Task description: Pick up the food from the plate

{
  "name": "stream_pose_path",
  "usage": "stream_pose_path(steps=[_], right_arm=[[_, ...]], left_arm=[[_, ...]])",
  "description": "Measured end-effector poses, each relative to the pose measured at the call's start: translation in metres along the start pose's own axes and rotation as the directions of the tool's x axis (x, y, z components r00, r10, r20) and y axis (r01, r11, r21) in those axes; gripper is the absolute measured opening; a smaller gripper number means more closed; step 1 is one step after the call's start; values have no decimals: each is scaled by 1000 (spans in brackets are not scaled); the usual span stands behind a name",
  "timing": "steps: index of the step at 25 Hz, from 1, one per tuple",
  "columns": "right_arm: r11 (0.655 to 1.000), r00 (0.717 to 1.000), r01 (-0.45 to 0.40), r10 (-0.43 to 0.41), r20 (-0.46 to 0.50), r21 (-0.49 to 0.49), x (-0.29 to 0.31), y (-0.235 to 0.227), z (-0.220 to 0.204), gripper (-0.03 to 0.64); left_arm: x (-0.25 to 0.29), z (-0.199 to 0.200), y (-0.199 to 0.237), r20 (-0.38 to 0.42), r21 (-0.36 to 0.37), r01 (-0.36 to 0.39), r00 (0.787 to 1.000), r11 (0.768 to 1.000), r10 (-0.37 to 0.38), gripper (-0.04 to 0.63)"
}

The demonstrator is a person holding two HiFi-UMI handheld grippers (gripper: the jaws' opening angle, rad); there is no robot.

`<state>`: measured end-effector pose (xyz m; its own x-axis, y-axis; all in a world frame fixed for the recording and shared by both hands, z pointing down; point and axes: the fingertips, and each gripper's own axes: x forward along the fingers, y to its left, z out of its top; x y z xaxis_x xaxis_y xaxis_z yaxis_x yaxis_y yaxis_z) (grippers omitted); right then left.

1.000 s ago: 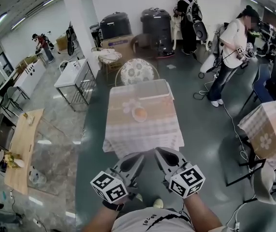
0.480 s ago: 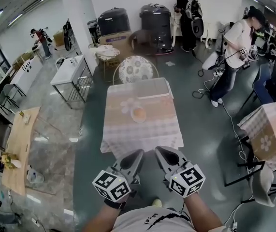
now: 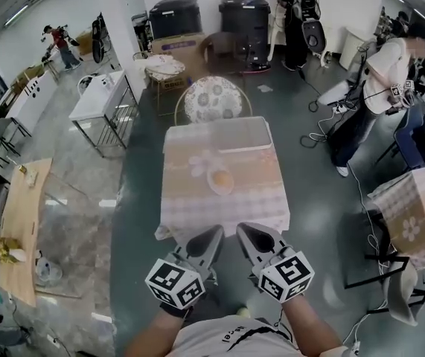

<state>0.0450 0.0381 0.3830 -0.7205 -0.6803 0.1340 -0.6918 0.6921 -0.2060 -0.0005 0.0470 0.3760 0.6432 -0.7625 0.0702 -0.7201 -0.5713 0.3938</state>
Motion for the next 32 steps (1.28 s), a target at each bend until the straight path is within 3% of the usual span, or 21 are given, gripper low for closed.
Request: stream_pose_path(steps=[10,19,27,32], right_arm=[[994,993,111,-112,-49,-16,96,-40,-4,15],[986,982,162,-166,-94,-46,132,-73,-19,15],[985,972,156,-165,-165,-69,175,-114,-51,15],[990,966,96,-118,-229,-101,212,-145,-76,17]], left_arm=[[42,17,100,-47,-5,50,998,999,-50,5],[78,12,138,-80,-5,84,993,996,-84,5],[110,-4,176,-101,-12,45,994,999,-46,5],[142,-18,210,-116,-34,6,993,999,-10,5]])
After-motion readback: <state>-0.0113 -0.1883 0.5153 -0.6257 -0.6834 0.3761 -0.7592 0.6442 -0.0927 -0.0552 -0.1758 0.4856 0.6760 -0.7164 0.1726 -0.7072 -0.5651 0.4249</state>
